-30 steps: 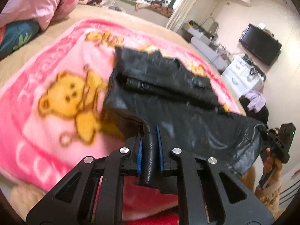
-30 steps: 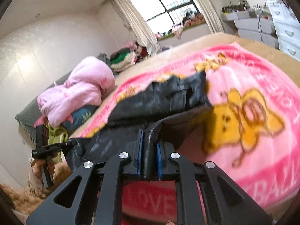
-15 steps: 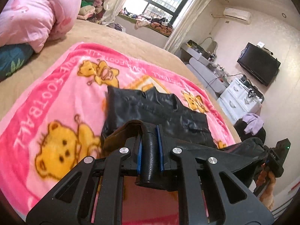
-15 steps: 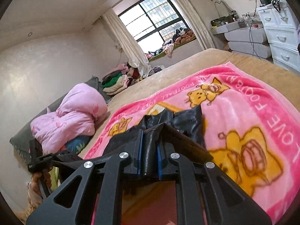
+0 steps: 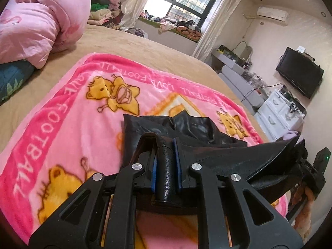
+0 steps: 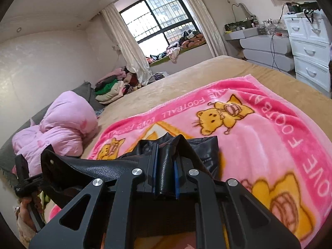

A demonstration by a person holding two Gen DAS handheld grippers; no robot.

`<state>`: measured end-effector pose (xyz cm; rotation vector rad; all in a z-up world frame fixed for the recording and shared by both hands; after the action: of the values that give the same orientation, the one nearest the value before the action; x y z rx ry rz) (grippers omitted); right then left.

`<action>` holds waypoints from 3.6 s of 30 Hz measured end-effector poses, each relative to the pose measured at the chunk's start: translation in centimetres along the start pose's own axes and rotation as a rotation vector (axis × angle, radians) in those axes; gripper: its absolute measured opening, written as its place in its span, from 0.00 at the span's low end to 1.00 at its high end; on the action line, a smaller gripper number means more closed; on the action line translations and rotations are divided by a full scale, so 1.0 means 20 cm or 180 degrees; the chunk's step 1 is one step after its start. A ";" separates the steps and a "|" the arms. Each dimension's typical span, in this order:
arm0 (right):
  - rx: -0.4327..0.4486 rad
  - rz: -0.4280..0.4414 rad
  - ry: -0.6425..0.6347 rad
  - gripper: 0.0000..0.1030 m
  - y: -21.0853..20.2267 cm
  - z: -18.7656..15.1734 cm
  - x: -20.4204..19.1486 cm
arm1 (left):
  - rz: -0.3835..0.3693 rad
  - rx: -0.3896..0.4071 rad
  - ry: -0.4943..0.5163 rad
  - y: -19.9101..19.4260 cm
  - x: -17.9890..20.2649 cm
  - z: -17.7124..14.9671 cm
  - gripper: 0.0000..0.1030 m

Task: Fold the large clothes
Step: 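Carry the hem over the jacket body toward the collar with both grippers, then lower the hem onto the collar and open both grippers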

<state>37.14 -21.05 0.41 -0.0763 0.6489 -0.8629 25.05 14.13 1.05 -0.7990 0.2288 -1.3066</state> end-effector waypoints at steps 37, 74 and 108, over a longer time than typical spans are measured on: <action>-0.0658 -0.0684 -0.0531 0.64 0.49 -0.14 0.34 | 0.0559 -0.0276 0.0572 0.61 -0.11 -0.07 0.55; -0.0686 -0.1113 -0.0381 0.36 0.83 -0.14 0.65 | 0.0768 -0.0188 0.0582 0.86 -0.12 -0.02 0.21; -0.1019 -0.0357 -0.1040 0.66 0.63 -0.32 0.00 | 0.0498 -0.0439 0.1535 0.60 0.40 -0.48 0.87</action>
<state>42.13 -11.47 -8.68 -0.5358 0.4726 -0.8245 31.04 3.60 -11.37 -0.5566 0.7574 -1.3287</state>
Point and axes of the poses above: each gripper's, at about its wrist camera, not at the fingertips, and y roughly the way its jaws point, x to its right, z to its top, the point moved 9 cm from there along y, roughly the way its jaws point, and after that the axes turned 11 degrees about z, right-handed, at the moved point
